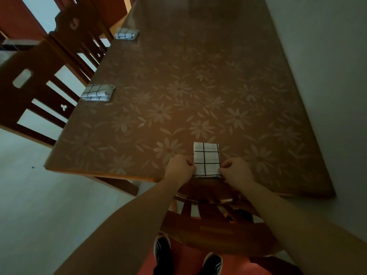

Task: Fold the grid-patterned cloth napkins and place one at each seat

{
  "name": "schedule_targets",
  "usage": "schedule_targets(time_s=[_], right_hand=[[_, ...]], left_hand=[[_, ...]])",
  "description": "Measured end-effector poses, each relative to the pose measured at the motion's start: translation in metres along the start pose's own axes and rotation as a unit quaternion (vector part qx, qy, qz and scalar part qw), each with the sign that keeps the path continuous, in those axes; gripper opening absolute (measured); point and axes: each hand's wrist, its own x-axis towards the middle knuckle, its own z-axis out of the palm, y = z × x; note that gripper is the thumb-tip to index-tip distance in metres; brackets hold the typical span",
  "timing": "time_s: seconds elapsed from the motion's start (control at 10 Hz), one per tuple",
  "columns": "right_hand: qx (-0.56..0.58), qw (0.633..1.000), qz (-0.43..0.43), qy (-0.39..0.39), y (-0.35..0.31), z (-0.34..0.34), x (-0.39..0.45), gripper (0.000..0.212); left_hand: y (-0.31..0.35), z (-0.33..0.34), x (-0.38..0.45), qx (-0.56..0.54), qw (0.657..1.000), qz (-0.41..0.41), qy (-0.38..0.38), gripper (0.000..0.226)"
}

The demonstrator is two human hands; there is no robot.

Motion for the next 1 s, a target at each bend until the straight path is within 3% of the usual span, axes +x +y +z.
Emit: schedule_targets(time_s=[0.8,1.0], right_hand=[[-0.037,0.999,0.005,0.014,0.001,0.003,-0.017,0.012],[-0.078,0.996,-0.024,0.025,-0.022,-0.029,-0.025,0.017]], left_hand=[[-0.004,0.005,-0.01,0.022,0.999,0.039,-0.011,0.019],[0.015,-0.031,-0.027,0.052,0.995,0.083,0.031,0.026]])
